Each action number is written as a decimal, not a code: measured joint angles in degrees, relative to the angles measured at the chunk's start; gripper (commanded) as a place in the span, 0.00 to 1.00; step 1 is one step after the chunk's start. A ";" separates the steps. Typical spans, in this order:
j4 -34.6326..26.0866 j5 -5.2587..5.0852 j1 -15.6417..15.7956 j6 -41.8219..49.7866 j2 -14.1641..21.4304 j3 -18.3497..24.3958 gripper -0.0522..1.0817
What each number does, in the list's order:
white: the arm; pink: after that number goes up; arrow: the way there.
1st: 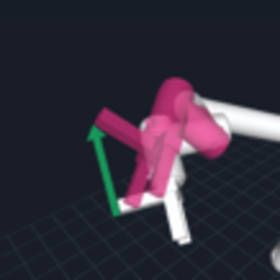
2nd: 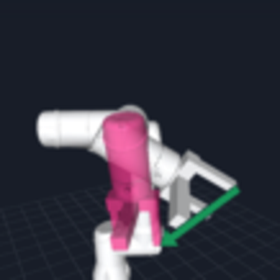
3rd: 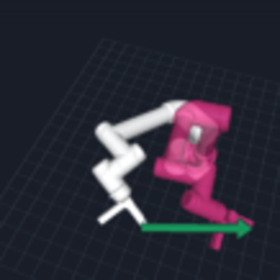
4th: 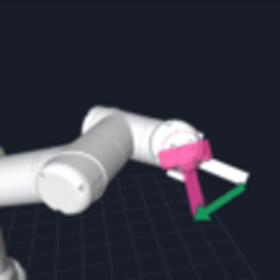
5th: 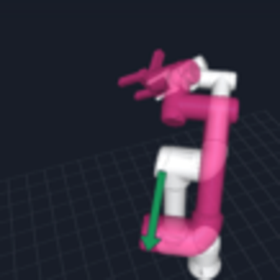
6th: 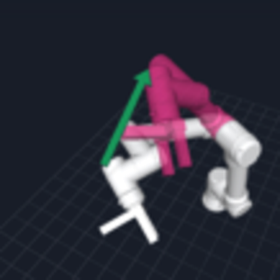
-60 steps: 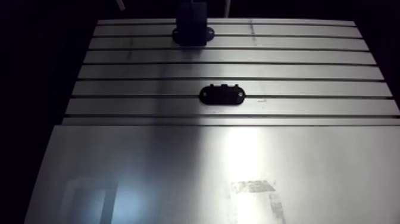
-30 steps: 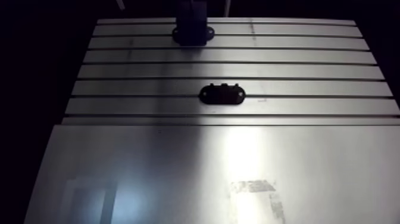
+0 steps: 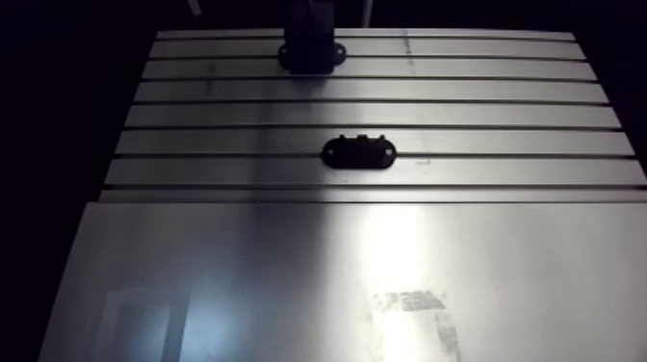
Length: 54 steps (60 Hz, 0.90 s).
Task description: Pick up the M10 bolt and insert it into the hole until fully seated.
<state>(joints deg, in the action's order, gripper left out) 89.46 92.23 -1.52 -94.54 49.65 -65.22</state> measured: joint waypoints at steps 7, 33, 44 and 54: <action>-0.11 0.01 -0.04 -0.02 0.06 0.01 1.00; -0.30 -0.05 -0.06 -0.06 0.51 0.28 1.00; -0.40 -0.08 -0.07 -0.07 0.55 0.06 1.00; -0.41 -0.13 -0.07 -0.07 0.52 -0.12 1.00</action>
<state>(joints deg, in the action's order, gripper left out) 89.05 92.11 -1.58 -94.61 50.18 -65.34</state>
